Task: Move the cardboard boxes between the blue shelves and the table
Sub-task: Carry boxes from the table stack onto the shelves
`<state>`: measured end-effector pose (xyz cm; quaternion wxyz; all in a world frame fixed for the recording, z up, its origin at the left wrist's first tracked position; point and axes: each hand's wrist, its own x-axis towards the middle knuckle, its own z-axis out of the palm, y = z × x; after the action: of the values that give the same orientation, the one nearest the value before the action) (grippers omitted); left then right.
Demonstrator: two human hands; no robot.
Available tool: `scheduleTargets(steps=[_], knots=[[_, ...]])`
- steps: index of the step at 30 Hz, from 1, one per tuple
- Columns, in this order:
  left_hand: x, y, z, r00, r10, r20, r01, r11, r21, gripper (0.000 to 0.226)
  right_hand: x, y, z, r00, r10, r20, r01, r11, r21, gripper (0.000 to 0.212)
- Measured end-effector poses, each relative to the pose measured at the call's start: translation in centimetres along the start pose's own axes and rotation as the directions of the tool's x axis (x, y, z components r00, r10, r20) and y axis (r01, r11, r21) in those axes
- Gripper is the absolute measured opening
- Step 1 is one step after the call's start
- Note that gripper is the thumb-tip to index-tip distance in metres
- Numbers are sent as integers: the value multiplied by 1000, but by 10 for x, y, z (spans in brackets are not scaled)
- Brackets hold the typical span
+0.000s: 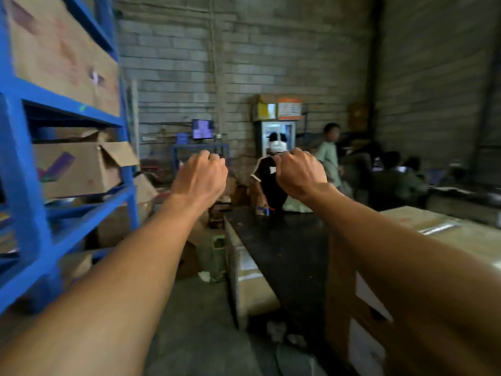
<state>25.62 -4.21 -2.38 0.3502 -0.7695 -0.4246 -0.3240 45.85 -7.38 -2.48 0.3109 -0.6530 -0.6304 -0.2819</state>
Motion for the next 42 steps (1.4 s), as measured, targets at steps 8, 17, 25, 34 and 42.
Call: scheduleTargets(steps=[8, 17, 25, 34, 42], knots=[[35, 133, 33, 974, 153, -165, -215, 846, -487, 35, -77, 118, -68, 909, 408, -79, -413, 866, -282, 42], [-19, 253, -5, 917, 300, -262, -389, 526, -756, 37, -239, 130, -164, 747, 649, -146, -598, 559, -574, 31], [-112, 334, -32, 840, 475, -264, -412, 242, -878, 36, -374, 115, -193, 594, 784, -180, -646, 332, -687, 33], [-205, 391, 19, 678, 733, -52, -317, 229, -920, 35, -478, 111, -132, 440, 898, -4, -672, 326, -664, 34], [-251, 407, 58, 629, 767, 129, -231, 342, -911, 46, -524, 105, -94, 337, 942, -9, -781, 274, -561, 48]])
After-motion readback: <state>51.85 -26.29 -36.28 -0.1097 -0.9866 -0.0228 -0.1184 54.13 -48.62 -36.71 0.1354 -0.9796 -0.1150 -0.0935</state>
